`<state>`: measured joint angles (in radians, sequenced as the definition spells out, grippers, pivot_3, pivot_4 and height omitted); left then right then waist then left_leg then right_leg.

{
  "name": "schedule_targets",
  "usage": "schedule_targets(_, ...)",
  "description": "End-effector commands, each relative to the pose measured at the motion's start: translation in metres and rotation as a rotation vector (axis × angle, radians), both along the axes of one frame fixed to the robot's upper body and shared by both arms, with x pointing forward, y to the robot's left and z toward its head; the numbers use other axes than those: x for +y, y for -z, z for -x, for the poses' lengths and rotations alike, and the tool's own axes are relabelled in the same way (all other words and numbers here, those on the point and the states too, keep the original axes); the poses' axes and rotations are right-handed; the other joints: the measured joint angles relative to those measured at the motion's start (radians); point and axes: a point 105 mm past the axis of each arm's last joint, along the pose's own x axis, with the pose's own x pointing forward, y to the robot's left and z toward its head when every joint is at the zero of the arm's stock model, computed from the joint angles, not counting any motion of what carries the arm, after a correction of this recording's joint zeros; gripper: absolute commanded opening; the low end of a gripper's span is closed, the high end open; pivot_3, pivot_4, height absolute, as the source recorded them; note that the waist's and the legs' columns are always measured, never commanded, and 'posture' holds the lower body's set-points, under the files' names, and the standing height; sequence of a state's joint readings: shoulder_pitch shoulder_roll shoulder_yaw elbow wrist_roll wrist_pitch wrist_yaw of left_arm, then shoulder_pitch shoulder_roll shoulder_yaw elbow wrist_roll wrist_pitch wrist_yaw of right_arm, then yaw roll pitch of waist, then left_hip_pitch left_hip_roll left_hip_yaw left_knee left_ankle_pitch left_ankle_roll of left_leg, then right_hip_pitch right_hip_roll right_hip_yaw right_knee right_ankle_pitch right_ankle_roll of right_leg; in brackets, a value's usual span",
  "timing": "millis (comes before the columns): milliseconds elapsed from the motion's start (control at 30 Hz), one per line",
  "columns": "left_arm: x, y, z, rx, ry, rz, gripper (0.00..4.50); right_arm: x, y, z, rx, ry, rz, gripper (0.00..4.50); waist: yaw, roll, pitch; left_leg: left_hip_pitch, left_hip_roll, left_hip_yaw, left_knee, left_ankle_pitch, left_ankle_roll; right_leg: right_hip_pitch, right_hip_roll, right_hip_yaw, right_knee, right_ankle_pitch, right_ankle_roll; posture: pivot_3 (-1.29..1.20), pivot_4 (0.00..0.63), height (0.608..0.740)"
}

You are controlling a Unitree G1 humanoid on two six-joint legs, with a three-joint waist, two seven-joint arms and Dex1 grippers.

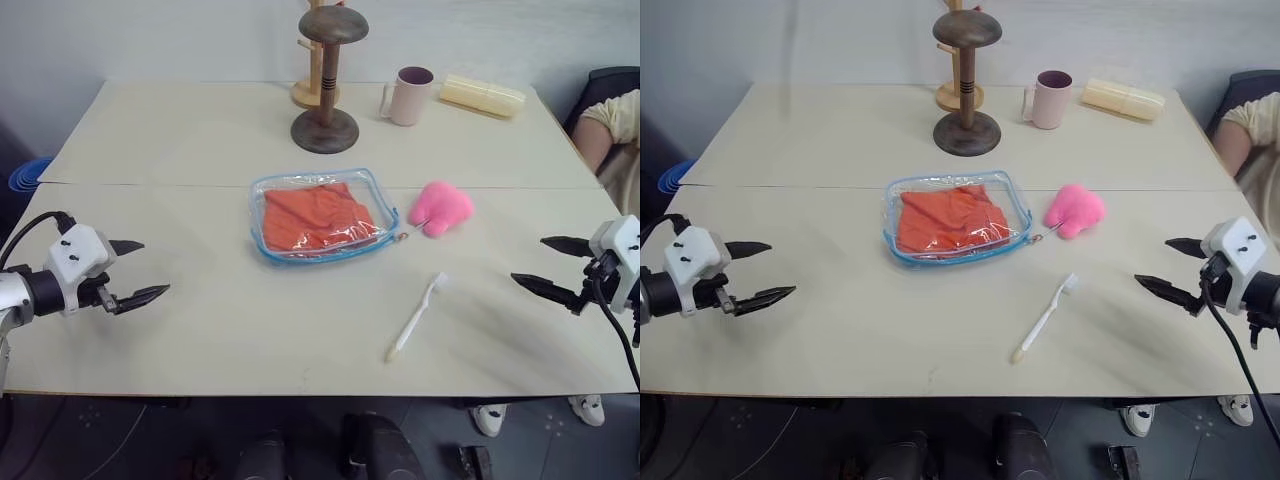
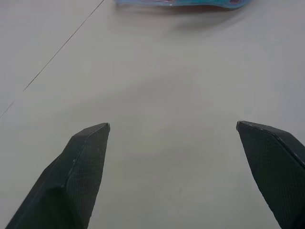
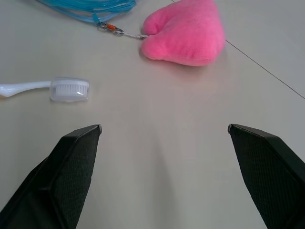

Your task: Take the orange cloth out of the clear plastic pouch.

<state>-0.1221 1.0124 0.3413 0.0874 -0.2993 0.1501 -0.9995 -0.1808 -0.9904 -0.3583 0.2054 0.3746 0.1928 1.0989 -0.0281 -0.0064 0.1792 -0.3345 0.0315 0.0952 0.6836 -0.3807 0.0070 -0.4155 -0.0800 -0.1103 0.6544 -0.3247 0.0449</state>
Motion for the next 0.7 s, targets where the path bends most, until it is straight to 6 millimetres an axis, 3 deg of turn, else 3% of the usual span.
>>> schedule_targets(33,-0.002,-0.007,0.001,-0.021,0.024,-0.022,4.50,-0.003,-0.011,0.002,-0.045,0.002,0.018,4.46,0.001,0.000,0.000,0.000,0.000,0.000,0.000,0.000,0.000,0.000,0.000,0.000,0.000,0.000,0.000,0.00,0.150,0.740)
schedule_targets(467,-0.006,-0.007,0.000,-0.018,0.006,0.000,4.50,-0.004,-0.009,0.000,-0.049,0.007,0.027,4.46,0.001,0.000,0.000,0.000,0.000,0.000,0.000,0.000,0.000,0.000,0.000,0.000,0.000,0.000,0.000,0.00,0.150,0.740)
schedule_targets(700,-0.024,-0.007,0.002,0.021,0.047,0.064,4.50,0.009,-0.010,0.002,-0.020,-0.026,-0.028,4.46,0.001,0.000,0.000,0.000,0.000,0.000,0.000,0.000,0.000,0.000,0.000,0.000,0.000,0.000,0.000,0.00,0.150,0.740)
